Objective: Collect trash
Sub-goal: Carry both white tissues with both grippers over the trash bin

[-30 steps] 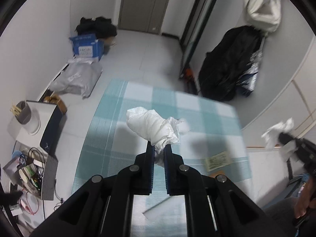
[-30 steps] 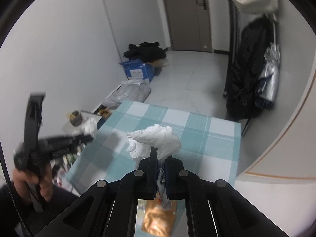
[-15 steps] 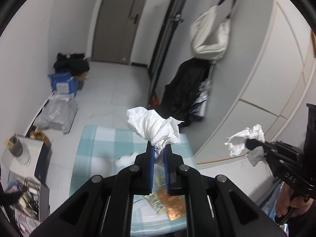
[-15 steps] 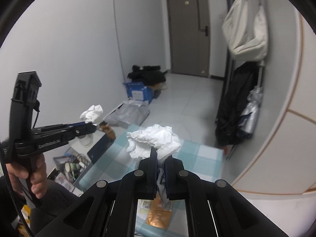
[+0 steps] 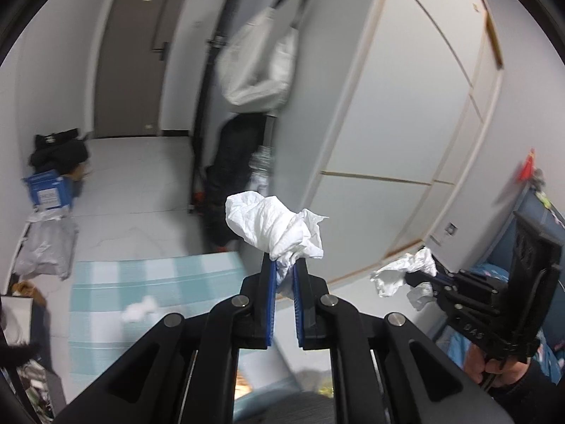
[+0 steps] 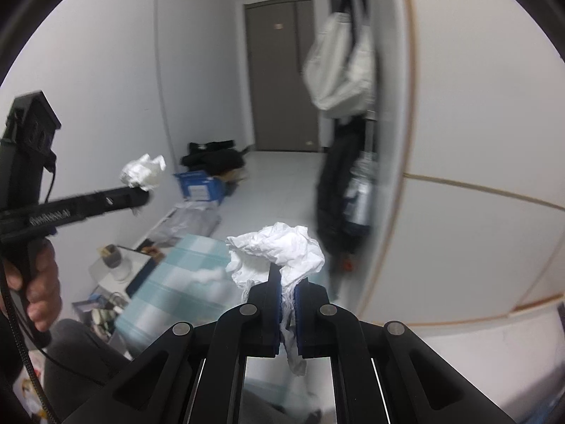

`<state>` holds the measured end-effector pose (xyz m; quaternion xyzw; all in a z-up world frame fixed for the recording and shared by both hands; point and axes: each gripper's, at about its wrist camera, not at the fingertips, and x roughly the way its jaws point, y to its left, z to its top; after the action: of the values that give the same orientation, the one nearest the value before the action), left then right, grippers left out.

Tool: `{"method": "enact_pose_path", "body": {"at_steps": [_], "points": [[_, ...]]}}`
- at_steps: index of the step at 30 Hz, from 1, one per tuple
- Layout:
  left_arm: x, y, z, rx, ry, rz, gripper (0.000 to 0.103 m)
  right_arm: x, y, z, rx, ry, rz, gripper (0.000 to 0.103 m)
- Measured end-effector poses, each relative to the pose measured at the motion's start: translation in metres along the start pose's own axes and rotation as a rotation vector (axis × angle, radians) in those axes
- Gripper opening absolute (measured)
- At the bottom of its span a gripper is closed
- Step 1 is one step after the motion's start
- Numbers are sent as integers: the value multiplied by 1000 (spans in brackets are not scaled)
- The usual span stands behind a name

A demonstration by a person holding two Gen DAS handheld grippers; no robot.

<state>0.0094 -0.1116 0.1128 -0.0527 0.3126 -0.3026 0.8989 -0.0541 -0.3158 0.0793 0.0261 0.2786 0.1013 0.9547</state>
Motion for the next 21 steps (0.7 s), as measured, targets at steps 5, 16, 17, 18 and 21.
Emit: {"method": "enact_pose_path", "body": {"at_steps": [5,16,17,18,21], "points": [[37,-43,-5,41,89,-95,5,-18,-51,-34,77,32,-95,5],[149,-137,-46,175,401,-190,5,-24,-143,-132,192,185,-296,5],[158,-141,-52,186,430,-193,5,-20,-150,-145,198,214,-307,5],[170,-147,-58,196,466,-196,5,-17,-154,-154,201,233,-313,5],[201,-154,-84,229,573,-214,5,-6,-169,-183,226,295,-318,5]]}}
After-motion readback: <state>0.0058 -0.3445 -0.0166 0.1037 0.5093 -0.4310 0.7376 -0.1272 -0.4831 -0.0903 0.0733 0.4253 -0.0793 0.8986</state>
